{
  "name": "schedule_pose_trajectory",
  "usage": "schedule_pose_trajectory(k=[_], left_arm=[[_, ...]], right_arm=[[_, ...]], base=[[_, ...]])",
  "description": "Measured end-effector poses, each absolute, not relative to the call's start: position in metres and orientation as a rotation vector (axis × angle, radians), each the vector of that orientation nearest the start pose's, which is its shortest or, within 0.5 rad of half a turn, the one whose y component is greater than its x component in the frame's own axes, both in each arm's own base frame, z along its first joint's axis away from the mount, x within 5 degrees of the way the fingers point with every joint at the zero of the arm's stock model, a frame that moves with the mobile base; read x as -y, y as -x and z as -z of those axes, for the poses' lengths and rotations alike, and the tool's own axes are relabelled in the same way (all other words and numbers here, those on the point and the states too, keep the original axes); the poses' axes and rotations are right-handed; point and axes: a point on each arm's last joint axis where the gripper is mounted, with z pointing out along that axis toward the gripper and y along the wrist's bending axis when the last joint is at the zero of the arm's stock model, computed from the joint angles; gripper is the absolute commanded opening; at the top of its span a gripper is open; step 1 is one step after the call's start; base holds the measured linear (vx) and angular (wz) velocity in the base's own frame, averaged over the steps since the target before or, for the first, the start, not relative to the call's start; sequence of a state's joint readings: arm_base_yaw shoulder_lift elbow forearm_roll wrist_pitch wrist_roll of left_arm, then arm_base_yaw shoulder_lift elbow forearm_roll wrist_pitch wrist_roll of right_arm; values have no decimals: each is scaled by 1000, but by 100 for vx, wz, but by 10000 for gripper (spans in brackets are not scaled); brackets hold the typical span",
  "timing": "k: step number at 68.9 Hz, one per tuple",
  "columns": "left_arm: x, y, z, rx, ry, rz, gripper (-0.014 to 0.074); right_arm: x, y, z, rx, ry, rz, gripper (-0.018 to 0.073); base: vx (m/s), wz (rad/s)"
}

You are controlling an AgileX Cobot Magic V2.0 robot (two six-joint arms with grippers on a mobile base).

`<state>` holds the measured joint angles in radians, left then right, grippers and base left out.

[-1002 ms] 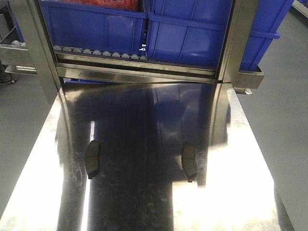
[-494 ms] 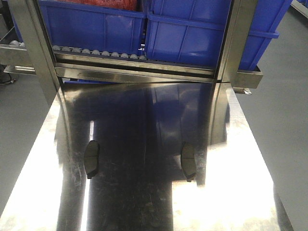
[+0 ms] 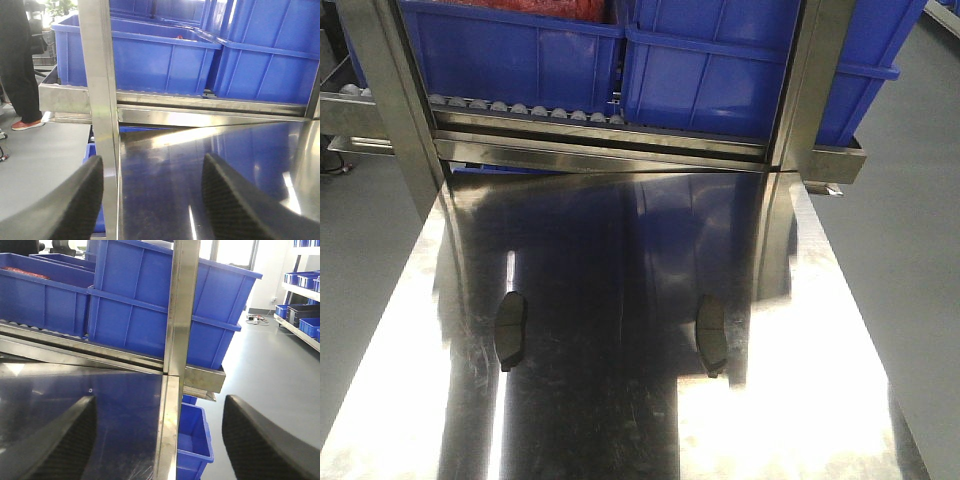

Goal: Move and align brake pads A on conveyor
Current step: 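Drive up to the steel table with two brake pads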

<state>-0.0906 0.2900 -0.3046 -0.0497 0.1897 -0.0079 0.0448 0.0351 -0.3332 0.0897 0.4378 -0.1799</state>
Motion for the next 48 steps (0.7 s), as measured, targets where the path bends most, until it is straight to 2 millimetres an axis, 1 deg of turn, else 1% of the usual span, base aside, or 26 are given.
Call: schedule_pose_trajectory(k=[24, 37, 48], left_arm=[[8, -78, -280, -1659, -34, 121, 412], [9, -78, -281, -1651, 24, 186, 412], [9, -78, -282, -1646, 32, 195, 412]], right_arm=[[-5, -34, -281, -1615, 145, 11, 515], [-5, -34, -281, -1615, 145, 11, 515], [-5, -34, -281, -1615, 145, 11, 515]], base=[[0, 0], [0, 0], [0, 0]])
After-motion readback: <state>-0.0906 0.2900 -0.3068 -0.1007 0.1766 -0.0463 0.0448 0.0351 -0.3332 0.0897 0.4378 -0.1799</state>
